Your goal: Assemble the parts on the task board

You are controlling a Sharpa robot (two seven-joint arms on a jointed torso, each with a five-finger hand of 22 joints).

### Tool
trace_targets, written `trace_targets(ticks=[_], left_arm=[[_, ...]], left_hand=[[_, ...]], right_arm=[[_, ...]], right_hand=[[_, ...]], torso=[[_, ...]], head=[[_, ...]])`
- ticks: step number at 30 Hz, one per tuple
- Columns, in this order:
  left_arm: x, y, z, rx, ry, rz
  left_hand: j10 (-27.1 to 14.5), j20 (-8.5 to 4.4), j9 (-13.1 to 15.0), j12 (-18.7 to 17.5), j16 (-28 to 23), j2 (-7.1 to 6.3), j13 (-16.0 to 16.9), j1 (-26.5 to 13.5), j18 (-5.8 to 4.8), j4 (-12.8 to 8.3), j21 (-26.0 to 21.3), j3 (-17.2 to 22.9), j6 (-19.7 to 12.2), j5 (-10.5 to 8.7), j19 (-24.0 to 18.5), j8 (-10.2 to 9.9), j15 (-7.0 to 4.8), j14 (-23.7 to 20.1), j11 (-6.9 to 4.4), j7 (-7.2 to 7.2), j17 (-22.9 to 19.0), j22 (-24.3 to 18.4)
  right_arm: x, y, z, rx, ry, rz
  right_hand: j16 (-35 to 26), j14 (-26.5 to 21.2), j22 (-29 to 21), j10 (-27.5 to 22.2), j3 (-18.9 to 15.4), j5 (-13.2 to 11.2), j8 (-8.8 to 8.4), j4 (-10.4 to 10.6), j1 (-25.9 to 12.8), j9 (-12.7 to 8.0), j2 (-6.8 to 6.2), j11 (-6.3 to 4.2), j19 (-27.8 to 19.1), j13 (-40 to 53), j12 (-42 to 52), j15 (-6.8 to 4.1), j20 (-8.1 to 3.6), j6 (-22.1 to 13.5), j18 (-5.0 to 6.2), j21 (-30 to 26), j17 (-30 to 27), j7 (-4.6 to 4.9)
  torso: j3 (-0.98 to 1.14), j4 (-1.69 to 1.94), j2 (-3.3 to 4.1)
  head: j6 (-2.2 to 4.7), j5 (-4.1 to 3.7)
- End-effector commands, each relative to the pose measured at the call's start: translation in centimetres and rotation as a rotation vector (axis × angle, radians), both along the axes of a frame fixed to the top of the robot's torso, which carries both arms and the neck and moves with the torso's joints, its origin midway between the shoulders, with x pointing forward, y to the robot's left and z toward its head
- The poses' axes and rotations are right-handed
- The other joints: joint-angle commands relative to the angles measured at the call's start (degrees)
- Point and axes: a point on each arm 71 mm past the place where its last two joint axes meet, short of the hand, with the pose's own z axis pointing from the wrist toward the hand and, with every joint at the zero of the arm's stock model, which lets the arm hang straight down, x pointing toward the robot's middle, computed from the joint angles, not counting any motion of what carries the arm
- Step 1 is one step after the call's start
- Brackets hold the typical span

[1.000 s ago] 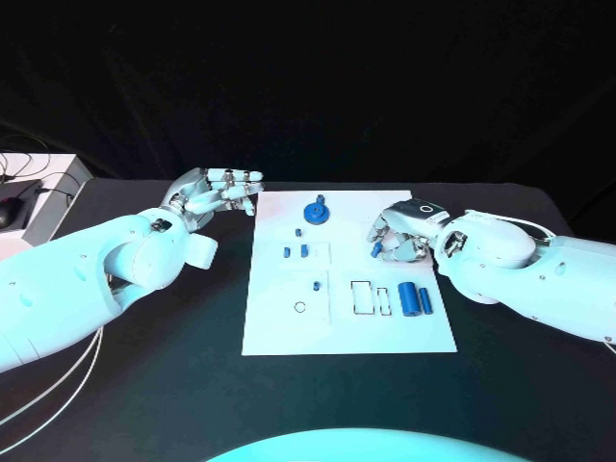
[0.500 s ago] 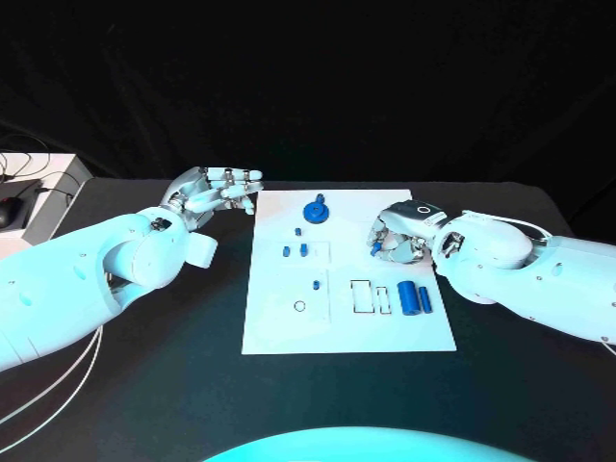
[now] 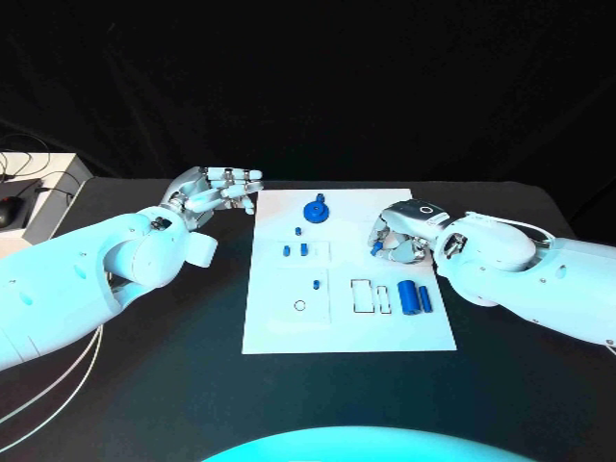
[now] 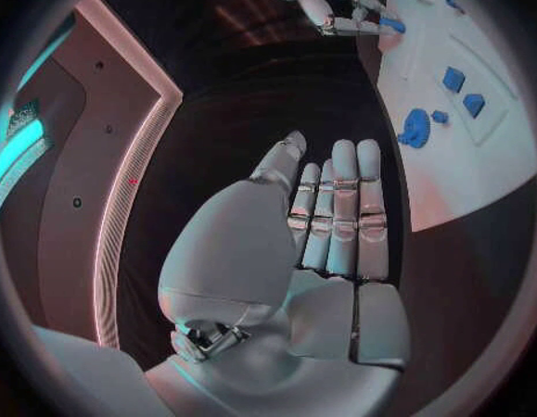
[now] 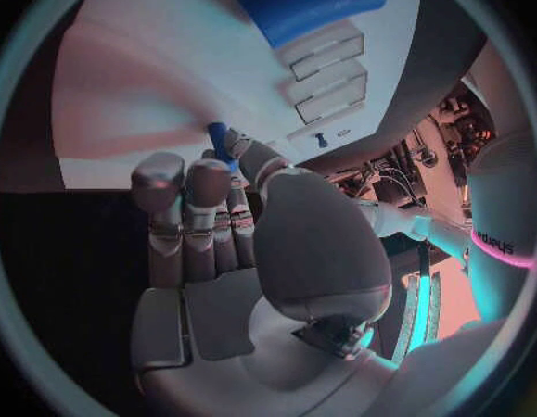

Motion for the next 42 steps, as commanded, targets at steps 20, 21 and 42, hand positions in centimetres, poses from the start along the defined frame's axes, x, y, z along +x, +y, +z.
trace_targets(ticks=[20, 21, 42], left_arm=[[0.1, -0.3, -0.3, -0.013, 0.004, -0.029], [0.1, -0.3, -0.3, -0.014, 0.004, -0.030], [0.1, -0.9, -0.5, -0.021, 0.008, -0.042]], left_hand=[[-0.27, -0.17, 0.01, -0.11, -0.28, -0.17, -0.02, 0.01, -0.03, -0.35, -0.39, -0.15, -0.01, 0.15, 0.27, 0.13, 0.16, -0.38, 0.06, 0.09, 0.11, 0.26], [-0.27, -0.17, 0.01, -0.11, -0.28, -0.17, -0.02, 0.01, -0.03, -0.35, -0.39, -0.15, -0.01, 0.15, 0.27, 0.13, 0.16, -0.38, 0.06, 0.09, 0.11, 0.26], [-0.26, -0.15, 0.01, -0.04, -0.27, -0.16, -0.02, -0.08, -0.03, -0.30, -0.54, -0.24, -0.04, 0.17, 0.30, 0.14, 0.17, -0.40, 0.06, 0.08, 0.14, 0.28]], right_arm=[[-3.4, 5.3, 3.8, 0.281, 0.103, 0.086], [-3.6, 5.8, 3.7, 0.284, 0.103, 0.100], [-6.8, 12.2, -0.1, 0.214, 0.076, 0.261]], right_hand=[[0.11, 0.13, 5.25, 3.16, 0.45, -0.39, 0.07, -1.55, 0.38, 0.41, 2.66, -1.79, 2.10, 0.17, 0.12, -0.36, -0.64, 0.14, -0.33, 0.37, -0.14, 0.32], [0.11, 0.13, 5.25, 3.16, 0.45, -0.39, 0.07, -1.55, 0.38, 0.41, 2.66, -1.79, 2.10, 0.17, 0.12, -0.36, -0.64, 0.14, -0.33, 0.37, -0.14, 0.32], [0.04, 0.19, 5.18, 3.09, 0.47, -0.37, 0.09, -2.14, 0.18, 0.40, 2.81, -1.75, 2.05, 0.16, 0.12, -0.33, -0.58, 0.20, -0.22, 0.15, -0.39, 0.39]], torso=[[-0.03, -0.15, -0.13], [-0.03, -0.15, -0.14], [-0.10, 0.00, -0.30]], head=[[-0.19, 1.36], [-0.19, 1.39], [-0.74, 2.42]])
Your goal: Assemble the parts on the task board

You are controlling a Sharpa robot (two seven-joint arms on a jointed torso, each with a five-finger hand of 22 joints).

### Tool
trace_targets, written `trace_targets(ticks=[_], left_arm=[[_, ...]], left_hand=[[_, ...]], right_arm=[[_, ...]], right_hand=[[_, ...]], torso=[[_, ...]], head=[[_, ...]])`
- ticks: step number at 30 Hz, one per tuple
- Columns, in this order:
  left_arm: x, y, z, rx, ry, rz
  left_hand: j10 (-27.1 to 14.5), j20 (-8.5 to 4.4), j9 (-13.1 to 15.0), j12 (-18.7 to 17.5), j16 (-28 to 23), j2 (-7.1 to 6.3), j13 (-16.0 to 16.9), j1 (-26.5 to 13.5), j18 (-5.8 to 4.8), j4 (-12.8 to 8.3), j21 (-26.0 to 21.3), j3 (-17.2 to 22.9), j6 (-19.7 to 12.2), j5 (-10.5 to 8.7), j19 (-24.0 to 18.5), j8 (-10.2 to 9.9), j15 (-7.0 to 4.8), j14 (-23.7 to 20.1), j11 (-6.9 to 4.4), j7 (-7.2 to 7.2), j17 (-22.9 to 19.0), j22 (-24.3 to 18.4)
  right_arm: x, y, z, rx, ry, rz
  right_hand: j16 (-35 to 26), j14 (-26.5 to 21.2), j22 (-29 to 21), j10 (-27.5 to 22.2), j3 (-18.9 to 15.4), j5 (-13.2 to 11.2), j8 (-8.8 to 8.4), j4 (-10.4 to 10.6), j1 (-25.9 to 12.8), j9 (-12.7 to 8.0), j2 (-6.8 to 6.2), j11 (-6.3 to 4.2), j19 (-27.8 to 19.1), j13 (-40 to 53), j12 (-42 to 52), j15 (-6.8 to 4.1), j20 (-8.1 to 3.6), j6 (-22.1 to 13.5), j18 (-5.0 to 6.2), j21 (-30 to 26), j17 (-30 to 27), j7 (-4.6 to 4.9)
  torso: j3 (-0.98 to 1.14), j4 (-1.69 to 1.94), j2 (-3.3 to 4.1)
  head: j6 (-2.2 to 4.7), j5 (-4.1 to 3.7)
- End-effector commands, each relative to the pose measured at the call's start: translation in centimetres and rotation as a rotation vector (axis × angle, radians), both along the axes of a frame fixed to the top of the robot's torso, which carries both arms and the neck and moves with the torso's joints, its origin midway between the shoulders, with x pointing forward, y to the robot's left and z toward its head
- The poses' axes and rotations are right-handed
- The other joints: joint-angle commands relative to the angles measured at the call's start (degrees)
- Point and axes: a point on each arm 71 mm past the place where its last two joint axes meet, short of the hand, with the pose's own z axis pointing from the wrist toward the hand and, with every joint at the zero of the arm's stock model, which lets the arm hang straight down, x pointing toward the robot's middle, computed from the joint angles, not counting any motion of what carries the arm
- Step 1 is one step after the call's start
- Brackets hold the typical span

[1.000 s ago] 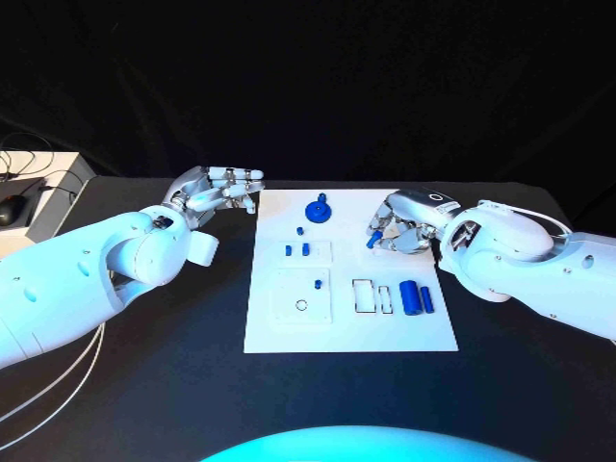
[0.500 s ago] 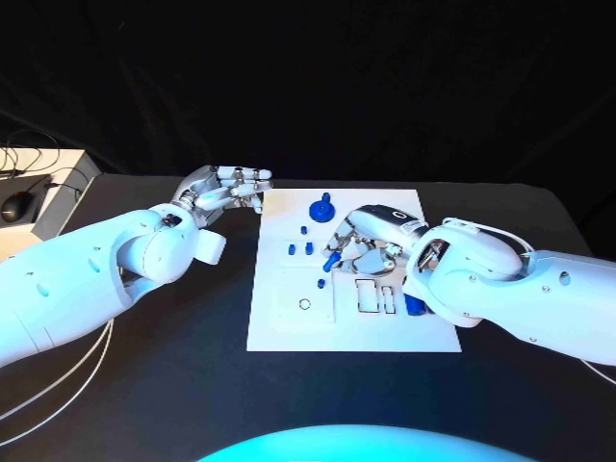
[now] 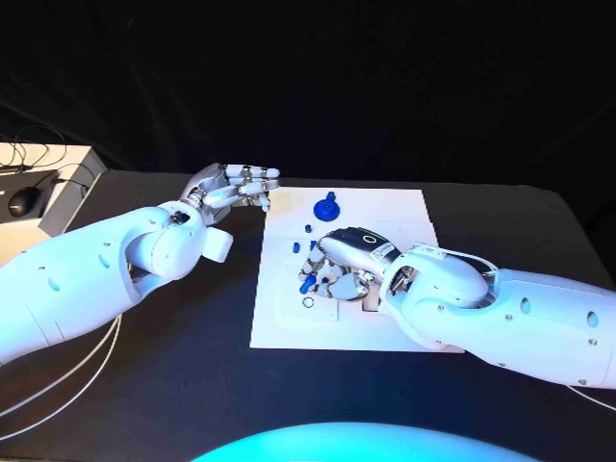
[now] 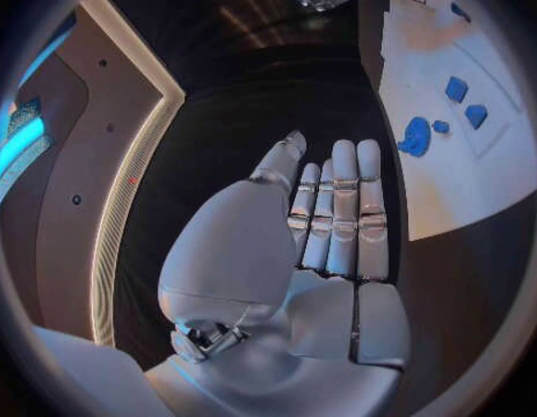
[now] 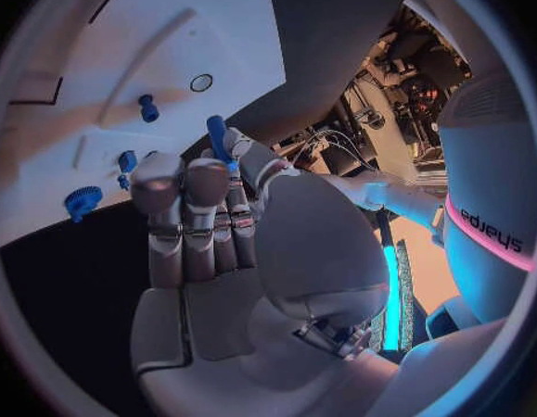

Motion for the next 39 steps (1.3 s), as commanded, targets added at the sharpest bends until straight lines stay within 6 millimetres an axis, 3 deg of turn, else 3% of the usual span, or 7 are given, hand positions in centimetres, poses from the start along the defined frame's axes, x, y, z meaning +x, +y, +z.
trace_targets(ticks=[1, 39], left_arm=[[-0.1, -0.1, 0.1, -0.011, -0.004, -0.018], [-0.2, 0.0, 0.2, -0.008, -0.007, -0.016]], left_hand=[[-0.26, -0.15, 0.01, -0.04, -0.27, -0.15, -0.02, -0.08, -0.04, -0.13, -0.12, -0.07, -0.04, 0.17, 0.30, 0.14, 0.17, -0.40, 0.06, 0.08, 0.09, 0.08], [-0.34, -0.14, 0.01, 0.00, -0.27, -0.13, -0.02, 0.02, -0.03, -0.16, -0.32, -0.12, -0.05, 0.19, 0.37, 0.14, 0.17, -0.44, 0.06, 0.08, 0.12, 0.14]], right_arm=[[-0.2, 0.3, -0.3, -0.031, -0.042, 0.019], [-0.4, 0.8, -2.6, -0.149, -0.041, 0.045]], right_hand=[[0.04, 0.18, 5.22, 3.09, 0.09, 0.13, 0.07, -0.29, 1.15, 0.10, 1.85, -1.76, 1.99, 0.16, 0.14, -0.33, -0.13, 0.23, 0.77, -0.33, -0.05, 0.22], [0.12, 0.16, 5.28, 3.12, 0.12, 0.04, 0.08, -0.56, 1.00, 0.07, 1.95, -1.78, 1.94, 0.17, 0.15, -0.34, -0.12, 0.27, 0.73, -0.02, -0.17, 0.19]], torso=[[0.12, -0.02, 0.09], [0.08, -0.04, 0.02]], head=[[-0.18, 0.14], [-1.48, 0.61]])
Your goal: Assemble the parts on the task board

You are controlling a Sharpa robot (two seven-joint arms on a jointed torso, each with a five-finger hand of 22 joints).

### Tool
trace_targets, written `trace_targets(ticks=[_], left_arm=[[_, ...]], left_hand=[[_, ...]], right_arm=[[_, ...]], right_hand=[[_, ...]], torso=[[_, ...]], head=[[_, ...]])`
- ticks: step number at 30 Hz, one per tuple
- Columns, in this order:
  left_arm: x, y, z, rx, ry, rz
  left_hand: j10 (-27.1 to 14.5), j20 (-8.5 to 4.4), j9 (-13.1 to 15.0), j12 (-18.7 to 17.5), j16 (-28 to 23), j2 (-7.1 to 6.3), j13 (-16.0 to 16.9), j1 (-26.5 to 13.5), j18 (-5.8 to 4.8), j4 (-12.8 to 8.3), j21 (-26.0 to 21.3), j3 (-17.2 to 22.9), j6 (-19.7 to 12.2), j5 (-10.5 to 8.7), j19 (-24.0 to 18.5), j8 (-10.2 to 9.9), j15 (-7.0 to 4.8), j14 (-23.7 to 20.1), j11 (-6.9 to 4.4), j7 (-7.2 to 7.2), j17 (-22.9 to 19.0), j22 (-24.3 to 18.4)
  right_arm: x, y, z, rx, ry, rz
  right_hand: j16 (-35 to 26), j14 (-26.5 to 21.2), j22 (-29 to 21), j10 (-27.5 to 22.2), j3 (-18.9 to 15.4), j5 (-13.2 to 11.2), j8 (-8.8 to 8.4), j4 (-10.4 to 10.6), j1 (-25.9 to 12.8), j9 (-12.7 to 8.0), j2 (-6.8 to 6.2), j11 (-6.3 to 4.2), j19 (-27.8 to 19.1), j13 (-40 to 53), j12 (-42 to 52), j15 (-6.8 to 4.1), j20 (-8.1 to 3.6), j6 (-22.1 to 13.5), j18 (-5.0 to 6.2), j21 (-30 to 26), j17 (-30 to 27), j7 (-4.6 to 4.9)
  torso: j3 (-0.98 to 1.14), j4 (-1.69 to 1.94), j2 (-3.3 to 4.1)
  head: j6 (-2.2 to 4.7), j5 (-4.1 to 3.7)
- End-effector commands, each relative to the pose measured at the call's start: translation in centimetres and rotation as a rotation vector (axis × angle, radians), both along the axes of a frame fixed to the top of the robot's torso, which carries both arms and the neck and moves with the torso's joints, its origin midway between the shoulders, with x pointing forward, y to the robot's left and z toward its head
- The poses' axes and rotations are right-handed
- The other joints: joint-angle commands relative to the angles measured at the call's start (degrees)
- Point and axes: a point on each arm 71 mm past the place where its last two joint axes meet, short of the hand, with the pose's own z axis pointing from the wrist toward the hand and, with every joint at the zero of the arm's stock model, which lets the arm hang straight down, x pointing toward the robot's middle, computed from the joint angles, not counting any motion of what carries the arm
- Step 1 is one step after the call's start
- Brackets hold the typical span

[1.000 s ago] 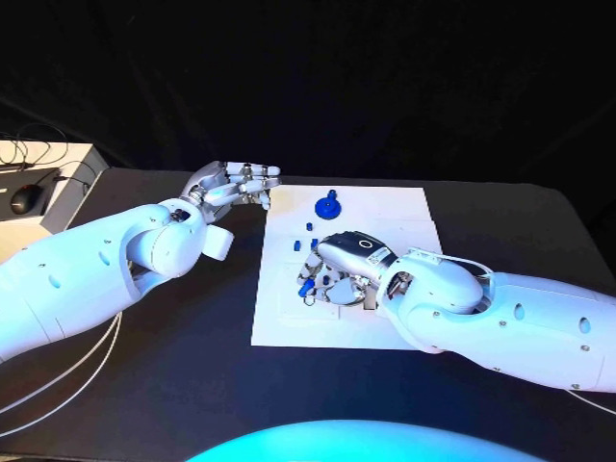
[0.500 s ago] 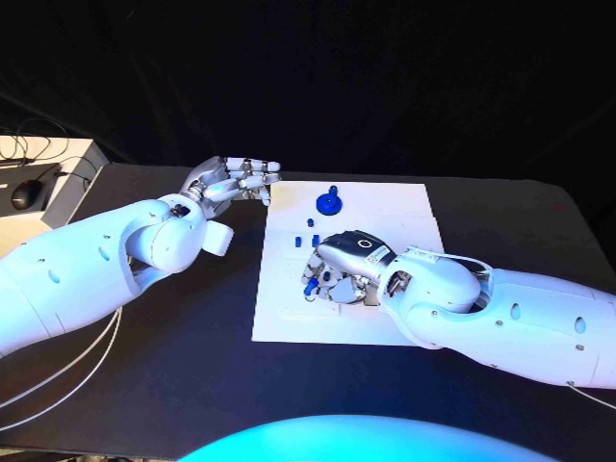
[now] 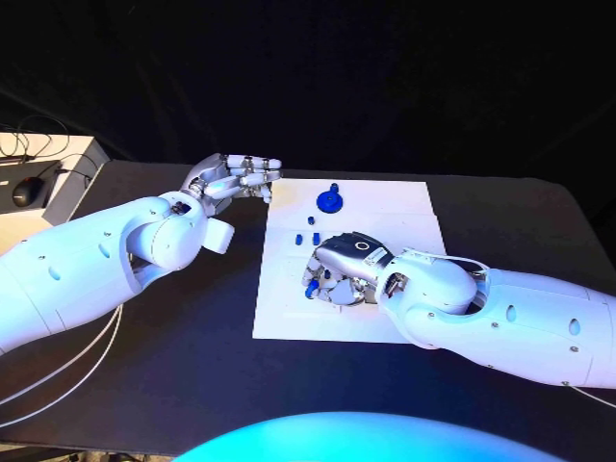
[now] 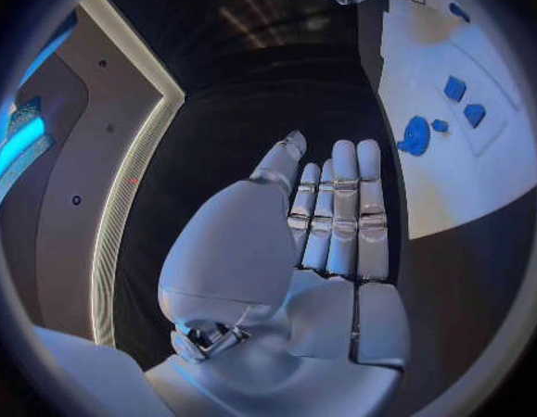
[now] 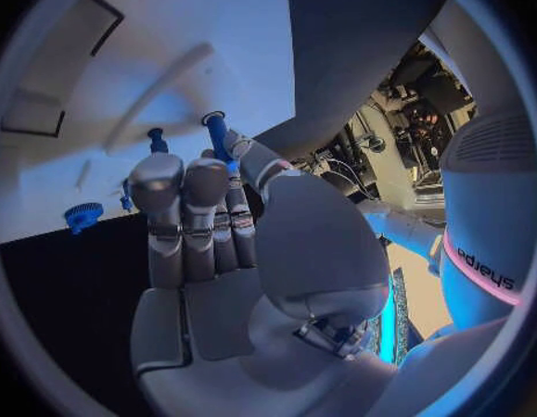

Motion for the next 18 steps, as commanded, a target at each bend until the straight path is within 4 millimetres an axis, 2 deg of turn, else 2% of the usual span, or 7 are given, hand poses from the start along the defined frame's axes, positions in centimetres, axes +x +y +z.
trace_targets(ticks=[1, 9, 18], left_arm=[[-0.08, -0.17, 0.10, -0.010, -0.006, -0.015], [-0.08, -0.11, 0.10, -0.009, -0.006, -0.014], [-0.08, -0.08, 0.10, -0.009, -0.006, -0.014]], left_hand=[[-0.34, -0.14, 0.01, 0.01, -0.27, -0.13, -0.02, 0.02, -0.03, -0.16, -0.32, -0.13, -0.05, 0.19, 0.37, 0.14, -0.04, -0.23, 0.06, 0.08, 0.05, 0.07], [-0.39, -0.14, 0.01, 0.06, -0.26, -0.06, -0.02, 0.03, -0.02, -0.15, -0.68, -0.16, 0.00, 0.18, 0.53, 0.14, -0.03, -0.24, 0.08, 0.10, 0.08, 0.39], [-0.39, -0.14, 0.01, 0.06, -0.26, -0.06, -0.02, 0.03, -0.02, -0.15, -0.68, -0.16, 0.00, 0.18, 0.53, 0.14, -0.03, -0.24, 0.08, 0.10, 0.08, 0.39]], right_arm=[[-0.12, -0.02, -0.36, -0.030, 0.001, 0.008], [-0.17, -0.20, -0.57, -0.047, -0.001, 0.007], [0.02, -0.41, -0.78, -0.076, -0.014, -0.003]], right_hand=[[0.12, 0.06, 5.25, 2.93, 0.22, 0.40, 0.14, -0.17, 1.30, 0.10, 1.64, -1.97, 2.04, 0.16, 0.14, -0.45, -0.23, 0.27, 1.18, -0.02, -0.05, -0.02], [0.15, 0.05, 5.25, 2.94, 0.25, 0.39, 0.13, -0.26, 1.27, 0.08, 1.69, -1.97, 2.03, 0.16, 0.14, -0.44, -0.23, 0.24, 1.18, 0.02, -0.08, -0.02], [0.18, 0.05, 5.27, 2.95, 0.25, 0.37, 0.13, -0.33, 1.21, 0.08, 1.70, -1.97, 2.01, 0.16, 0.14, -0.45, -0.23, 0.25, 1.17, 0.14, -0.12, -0.03]], torso=[[0.00, -0.05, -0.03], [-0.02, -0.11, -0.06], [0.02, -0.03, -0.04]], head=[[-0.09, 0.03], [-0.13, -0.03], [-0.07, -0.13]])
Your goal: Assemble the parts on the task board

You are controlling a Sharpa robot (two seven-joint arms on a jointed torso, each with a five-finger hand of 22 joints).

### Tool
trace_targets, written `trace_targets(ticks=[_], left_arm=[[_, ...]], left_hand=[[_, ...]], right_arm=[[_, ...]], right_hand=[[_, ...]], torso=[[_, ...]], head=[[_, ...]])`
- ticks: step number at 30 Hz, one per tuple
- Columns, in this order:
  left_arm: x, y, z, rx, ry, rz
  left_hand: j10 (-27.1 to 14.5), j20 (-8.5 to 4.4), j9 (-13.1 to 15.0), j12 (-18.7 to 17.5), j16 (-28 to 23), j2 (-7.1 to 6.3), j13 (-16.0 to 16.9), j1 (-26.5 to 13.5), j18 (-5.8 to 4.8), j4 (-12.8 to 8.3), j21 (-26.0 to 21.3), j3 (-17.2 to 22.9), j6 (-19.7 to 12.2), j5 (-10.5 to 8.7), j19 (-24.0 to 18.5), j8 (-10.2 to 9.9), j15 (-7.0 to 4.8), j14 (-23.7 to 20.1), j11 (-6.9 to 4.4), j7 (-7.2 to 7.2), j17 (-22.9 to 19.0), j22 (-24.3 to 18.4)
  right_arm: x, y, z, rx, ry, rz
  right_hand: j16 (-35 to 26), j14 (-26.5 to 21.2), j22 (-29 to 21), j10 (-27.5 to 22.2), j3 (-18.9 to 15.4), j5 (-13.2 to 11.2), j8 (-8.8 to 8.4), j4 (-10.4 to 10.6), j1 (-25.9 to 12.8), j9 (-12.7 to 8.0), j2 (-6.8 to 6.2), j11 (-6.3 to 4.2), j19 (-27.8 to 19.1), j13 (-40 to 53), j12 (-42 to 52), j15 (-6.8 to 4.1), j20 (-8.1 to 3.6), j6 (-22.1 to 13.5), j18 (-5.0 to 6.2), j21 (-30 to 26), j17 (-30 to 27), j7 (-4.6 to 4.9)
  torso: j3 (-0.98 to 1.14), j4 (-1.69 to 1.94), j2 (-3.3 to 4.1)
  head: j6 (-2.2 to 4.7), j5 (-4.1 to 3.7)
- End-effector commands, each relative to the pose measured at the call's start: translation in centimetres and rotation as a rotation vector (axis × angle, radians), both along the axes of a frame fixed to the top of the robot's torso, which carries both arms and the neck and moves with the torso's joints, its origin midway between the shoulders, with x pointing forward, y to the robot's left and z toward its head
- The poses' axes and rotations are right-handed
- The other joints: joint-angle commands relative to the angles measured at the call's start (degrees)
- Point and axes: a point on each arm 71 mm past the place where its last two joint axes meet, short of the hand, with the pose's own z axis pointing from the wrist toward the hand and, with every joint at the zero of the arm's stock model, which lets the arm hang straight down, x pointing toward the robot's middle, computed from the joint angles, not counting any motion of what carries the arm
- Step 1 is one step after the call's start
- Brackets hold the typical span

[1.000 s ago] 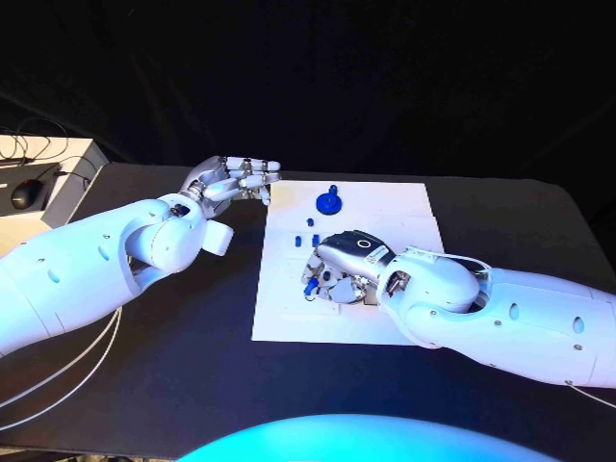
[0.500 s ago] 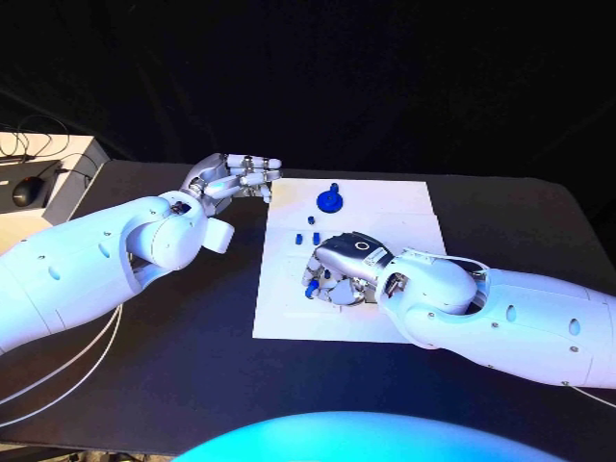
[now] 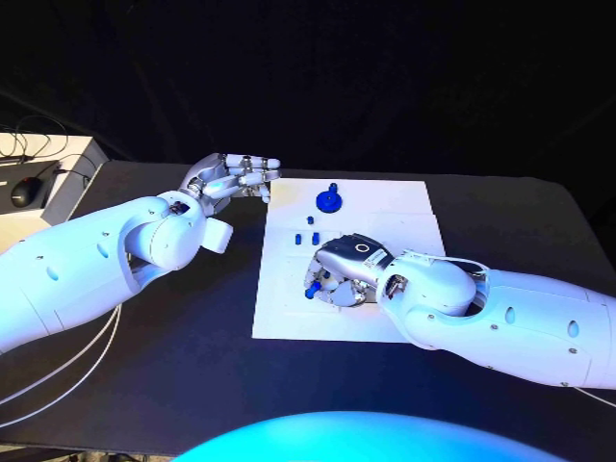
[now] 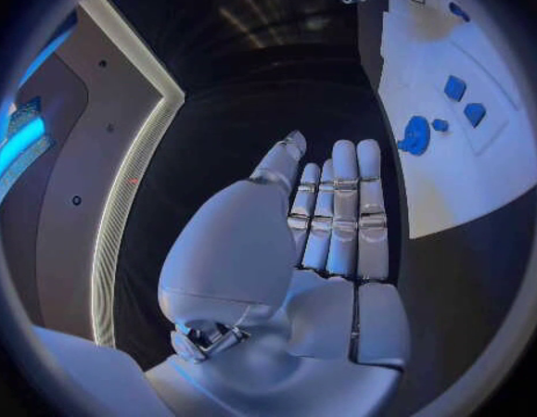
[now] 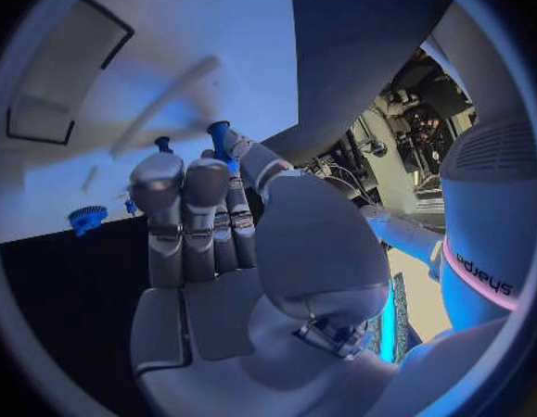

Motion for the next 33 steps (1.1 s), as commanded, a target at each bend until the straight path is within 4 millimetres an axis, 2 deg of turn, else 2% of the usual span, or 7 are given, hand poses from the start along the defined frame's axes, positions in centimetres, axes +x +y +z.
trace_targets(ticks=[1, 11, 14, 19, 22, 27, 33], left_arm=[[-0.07, -0.18, 0.08, -0.010, -0.006, -0.015], [-0.07, -0.15, 0.08, -0.009, -0.005, -0.015], [-0.07, -0.17, 0.08, -0.009, -0.005, -0.015], [-0.07, -0.18, 0.08, -0.009, -0.005, -0.015], [-0.07, -0.16, 0.07, -0.009, -0.004, -0.015], [-0.07, -0.11, 0.06, -0.008, -0.003, -0.014], [-0.08, -0.06, 0.05, -0.006, -0.001, -0.014]], left_hand=[[-0.39, 0.08, 0.01, 0.06, -0.27, -0.06, -0.02, 0.03, -0.02, -0.15, -0.18, -0.16, 0.00, 0.18, 0.31, 0.14, -0.03, -0.24, 0.08, 0.10, 0.09, 0.05], [-0.39, 0.08, 0.01, 0.06, -0.27, -0.06, -0.02, 0.03, -0.02, -0.15, -0.18, -0.16, 0.00, 0.18, 0.31, 0.14, -0.03, -0.24, 0.08, 0.10, 0.09, 0.05], [-0.39, 0.08, 0.01, 0.06, -0.27, -0.06, -0.02, 0.03, -0.02, -0.15, -0.18, -0.16, 0.00, 0.18, 0.31, 0.14, -0.03, -0.24, 0.08, 0.10, 0.09, 0.05], [-0.39, 0.08, 0.01, 0.06, -0.27, -0.06, -0.02, 0.03, -0.02, -0.15, -0.18, -0.16, 0.00, 0.18, 0.31, 0.14, -0.03, -0.24, 0.08, 0.10, 0.09, 0.05], [-0.39, 0.08, 0.01, 0.06, -0.27, -0.06, -0.02, 0.03, -0.02, -0.15, -0.18, -0.16, 0.00, 0.18, 0.31, 0.14, -0.03, -0.24, 0.08, 0.10, 0.09, 0.05], [-0.45, 0.08, 0.02, 0.05, -0.28, -0.03, -0.03, 0.12, -0.01, -0.19, -0.44, -0.14, 0.05, 0.18, 0.40, 0.15, -0.03, -0.26, 0.09, 0.10, 0.09, 0.27], [-0.45, 0.08, 0.02, 0.05, -0.28, -0.03, -0.03, 0.12, -0.01, -0.19, -0.44, -0.14, 0.05, 0.18, 0.40, 0.15, -0.03, -0.26, 0.09, 0.10, 0.09, 0.27]], right_arm=[[0.07, -0.20, -0.36, -0.047, -0.008, -0.004], [0.03, -0.05, -0.33, -0.039, -0.014, 0.002], [0.01, 0.15, -0.35, -0.027, -0.010, 0.009], [-0.11, 0.54, -0.48, 0.005, -0.005, 0.020], [-0.22, 0.70, -0.49, 0.025, -0.005, 0.024], [-0.30, 0.74, -0.41, 0.049, -0.012, 0.024], [-0.22, 0.49, -0.36, 0.063, -0.021, 0.017]], right_hand=[[0.18, -0.04, 5.29, 2.95, 0.17, 0.12, 0.15, -0.08, 1.21, 0.05, 1.70, -1.98, 2.11, 0.16, 0.18, -0.53, -0.34, 0.35, 0.59, 0.14, -0.08, 0.07], [0.09, -0.15, 5.15, 2.68, -0.07, 0.34, 0.11, -0.06, 1.03, 0.00, 1.49, -1.89, 1.97, 0.15, 0.17, -0.48, -0.31, 0.19, 0.65, -0.45, -0.18, 0.15], [0.00, -0.10, 5.03, 0.68, -1.65, 2.01, -0.14, 0.57, -0.38, -0.74, -0.02, -1.24, 1.92, 0.08, 0.12, -0.03, -0.09, -2.29, 0.73, -0.94, -0.27, 0.65], [0.09, -0.10, 4.80, -2.32, -5.84, 1.39, -0.08, 2.74, -1.84, -1.19, -2.24, -0.49, 2.05, 0.06, 0.15, 0.51, 0.51, -6.17, 1.20, -1.91, -0.38, 0.48], [0.32, -0.06, 4.82, -2.13, -8.33, 0.86, 0.15, 4.15, -0.65, -0.97, -2.03, -0.51, 2.30, 0.02, 0.12, 0.44, 0.73, -7.45, 1.50, -2.24, -0.48, 0.42], [0.42, -0.18, 4.90, -2.22, -9.47, 0.87, -0.12, 4.74, 0.20, -1.13, -2.24, -0.51, 2.43, 0.05, 0.18, 0.51, 0.75, -7.57, 1.45, -2.45, -0.65, 0.36], [0.22, -0.35, 4.54, -3.95, -10.33, 0.98, -0.12, 5.11, 0.43, -1.15, -2.58, 0.01, 2.20, 0.07, 0.21, 0.84, 0.98, -7.76, 1.74, -4.35, -0.89, 0.54]], torso=[[0.00, 0.05, 0.02], [-0.02, -0.01, 0.06], [-0.03, 0.00, 0.03], [0.01, 0.06, 0.04], [0.00, 0.08, 0.03], [0.00, -0.01, 0.05], [0.03, -0.07, 0.05]], head=[[0.07, -0.06], [0.08, -0.01], [0.03, -0.02], [0.00, 0.02], [-0.02, 0.03], [-0.03, 0.08], [-0.02, 0.09]])
